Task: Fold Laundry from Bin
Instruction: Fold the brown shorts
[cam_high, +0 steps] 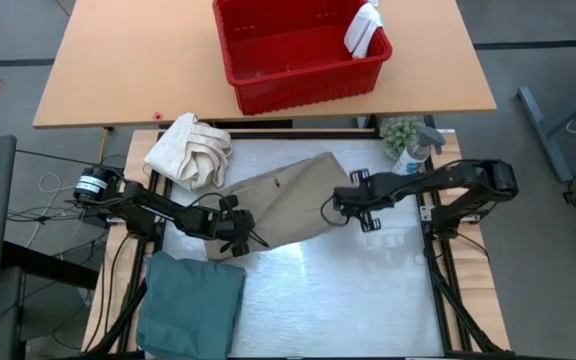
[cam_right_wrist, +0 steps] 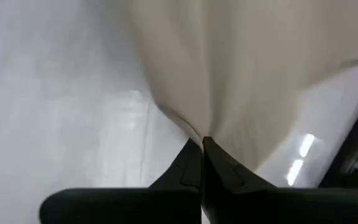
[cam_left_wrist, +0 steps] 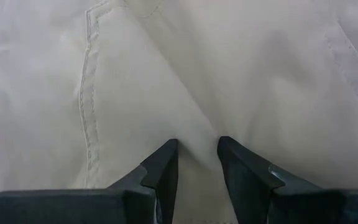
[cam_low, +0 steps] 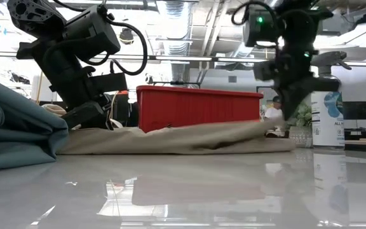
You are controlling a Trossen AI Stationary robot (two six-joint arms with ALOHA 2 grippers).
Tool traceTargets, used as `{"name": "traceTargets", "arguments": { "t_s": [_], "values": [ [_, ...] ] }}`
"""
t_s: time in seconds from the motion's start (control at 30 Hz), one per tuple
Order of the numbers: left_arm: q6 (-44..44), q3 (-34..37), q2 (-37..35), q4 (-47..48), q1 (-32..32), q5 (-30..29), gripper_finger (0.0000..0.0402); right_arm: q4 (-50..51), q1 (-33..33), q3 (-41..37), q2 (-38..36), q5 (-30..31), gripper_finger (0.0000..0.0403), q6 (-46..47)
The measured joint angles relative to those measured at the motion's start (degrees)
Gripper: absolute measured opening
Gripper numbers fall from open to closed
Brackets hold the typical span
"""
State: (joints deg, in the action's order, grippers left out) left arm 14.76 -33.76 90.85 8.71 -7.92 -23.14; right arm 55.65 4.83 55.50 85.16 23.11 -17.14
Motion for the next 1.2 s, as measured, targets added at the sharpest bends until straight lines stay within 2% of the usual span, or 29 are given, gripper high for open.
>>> {"name": "traceTargets", "arguments": {
  "t_s": [0.07, 0.13, 0.23, 0.33, 0.57, 0.67, 0.83, 0.9, 0.97, 1.03, 1.13, 1.2],
  "values": [
    [0.0, 0.0, 0.0, 0.0, 0.0, 0.0, 0.0116, -1.4, 2.4, 0.4, -1.4, -0.6, 0.0021, 0.0],
    [0.1, 0.0, 0.0, 0.0, 0.0, 0.0, 0.0116, -1.7, 5.0, 0.3, -1.5, -3.9, 0.0024, 0.2],
    [0.6, 0.0, 0.0, 0.0, 0.0, -0.1, 0.0116, -2.2, 8.9, -0.3, -0.8, -10.1, 0.0046, 0.1],
    [0.5, 0.0, 0.0, 0.0, 0.0, -0.1, 0.0116, -2.7, 12.4, -2.0, 0.1, -13.9, 0.0075, -2.3],
    [0.7, 0.0, 0.0, 0.0, 0.0, -0.2, 0.0116, 1.7, 19.6, -3.2, -0.1, -11.2, 0.0139, -5.7],
    [0.7, 0.0, 0.0, -0.1, 0.0, -0.3, 0.0116, 1.1, 22.0, -1.4, -0.9, -11.5, 0.0159, -6.7],
    [1.3, 0.0, 0.0, -0.1, 0.0, -0.3, 0.0116, -4.3, 24.0, 5.1, -0.9, -12.7, 0.0176, -8.2],
    [1.3, 0.0, 0.0, -0.4, 0.0, -0.4, 0.0116, -10.0, 24.6, 7.2, -1.0, -13.9, 0.0180, -8.2],
    [1.9, -0.6, 0.1, -0.1, 0.0, -0.6, 0.0116, -17.4, 25.0, 8.9, -0.4, -15.0, 0.0181, -4.2],
    [1.6, -1.7, 0.0, -0.1, 0.0, -2.0, 0.0116, -23.1, 25.0, 10.1, 0.4, -19.7, 0.0180, 2.0],
    [0.7, -4.7, 0.2, 0.2, 1.1, -5.1, 0.0116, -31.0, 24.9, 9.7, 0.4, -32.2, 0.0172, 9.3],
    [0.0, -6.5, 0.2, 0.3, 2.5, -5.6, 0.0116, -35.0, 24.2, 9.5, 0.4, -36.0, 0.0164, 13.0]
  ]
}}
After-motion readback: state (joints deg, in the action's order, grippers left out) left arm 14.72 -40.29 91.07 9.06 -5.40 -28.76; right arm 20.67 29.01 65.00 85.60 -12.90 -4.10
